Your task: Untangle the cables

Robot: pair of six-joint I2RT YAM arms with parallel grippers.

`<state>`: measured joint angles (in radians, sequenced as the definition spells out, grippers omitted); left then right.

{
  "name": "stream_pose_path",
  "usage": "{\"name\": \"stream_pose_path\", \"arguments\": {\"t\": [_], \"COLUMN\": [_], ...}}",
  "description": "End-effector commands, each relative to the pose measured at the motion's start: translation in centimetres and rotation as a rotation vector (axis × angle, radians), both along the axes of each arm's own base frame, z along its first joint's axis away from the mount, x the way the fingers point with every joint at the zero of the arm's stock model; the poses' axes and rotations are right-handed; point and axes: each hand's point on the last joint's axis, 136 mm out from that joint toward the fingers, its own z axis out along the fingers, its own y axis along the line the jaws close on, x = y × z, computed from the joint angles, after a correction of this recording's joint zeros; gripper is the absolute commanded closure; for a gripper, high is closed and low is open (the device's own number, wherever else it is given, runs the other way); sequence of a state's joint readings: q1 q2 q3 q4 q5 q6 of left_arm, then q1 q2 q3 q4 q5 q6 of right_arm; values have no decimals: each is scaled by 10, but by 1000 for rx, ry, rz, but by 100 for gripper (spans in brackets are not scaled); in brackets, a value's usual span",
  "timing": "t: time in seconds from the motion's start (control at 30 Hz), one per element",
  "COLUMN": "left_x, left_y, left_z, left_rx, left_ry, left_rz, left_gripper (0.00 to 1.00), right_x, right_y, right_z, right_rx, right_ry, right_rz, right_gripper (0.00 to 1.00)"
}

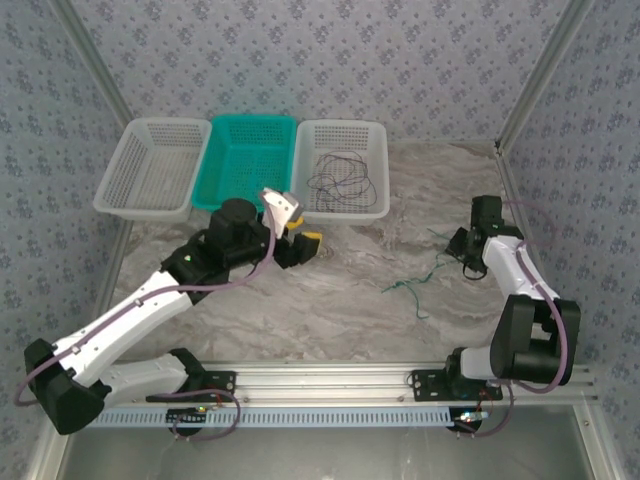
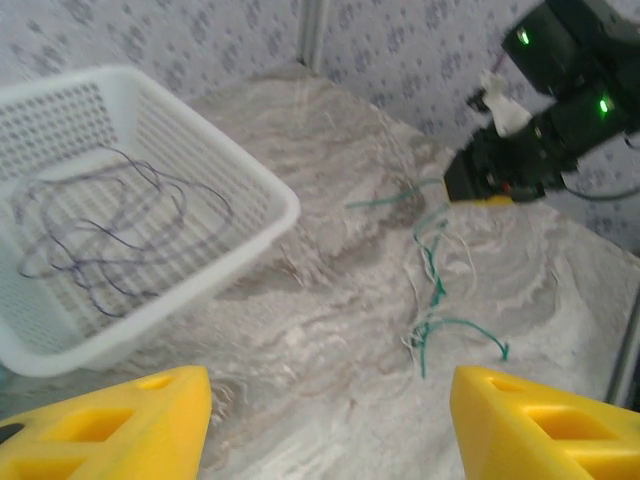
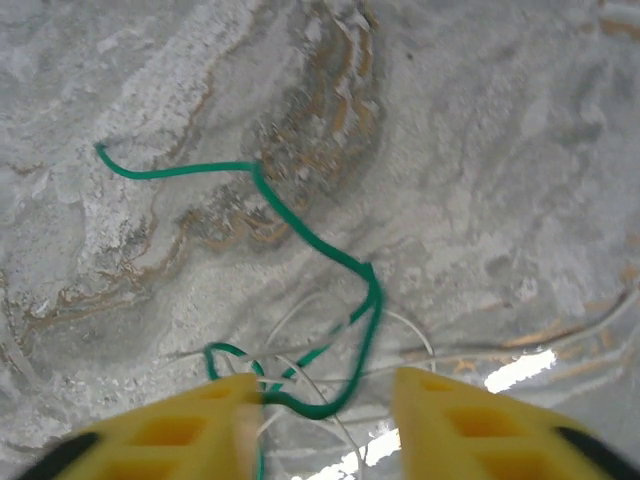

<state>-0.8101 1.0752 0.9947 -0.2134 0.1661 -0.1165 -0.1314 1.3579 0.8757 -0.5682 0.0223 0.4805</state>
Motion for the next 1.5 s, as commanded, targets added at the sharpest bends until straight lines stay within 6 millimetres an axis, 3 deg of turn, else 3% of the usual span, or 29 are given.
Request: {"name": "stream_pose_path", "arguments": {"t": [0.0,0.07,0.17,0.23,0.4,0.53,0.63,0.77,0.93,1.23,1.47], "left_x": [-16,-20,-20,-18,-10,-7,-9,-11,-1,12,39], "left_y": [-17,-24,-31,-33,-34,-34,-38,-51,-68,-110,-135], "left_z": [4,-6,-14,-13,-11,-9,-7,-11,-28,-19,-6], "left_rx": [-57,-65,-80,-86,-92,-99,-123,-136,-149,-238,-366], "left_ry": [-42,-22,-2,-2,-14,-14,-20,-23,-5,-27,-6], "left_rz": [-72,-85,-82,-72,-37,-23,-45,-101,-113,-183,-127], "left_gripper": [34,34,34,33,33,33,33,32,32,31,34], "right_x": [16,17,15,17,13,3,-9,-19,-22,-30,-35], "right_y": [2,7,20,37,92,119,156,184,199,221,233], "right_z": [10,12,31,55,139,183,207,217,236,255,259], "right_rx": [6,21,27,32,87,106,184,218,261,342,402], "right_ry": [-62,-70,-118,-196,-488,-610,-688,-719,-771,-781,-781], "right_rz": [42,72,128,201,447,545,714,830,842,882,888], "right_gripper": [82,100,100,100,100,100,100,100,100,100,100]}}
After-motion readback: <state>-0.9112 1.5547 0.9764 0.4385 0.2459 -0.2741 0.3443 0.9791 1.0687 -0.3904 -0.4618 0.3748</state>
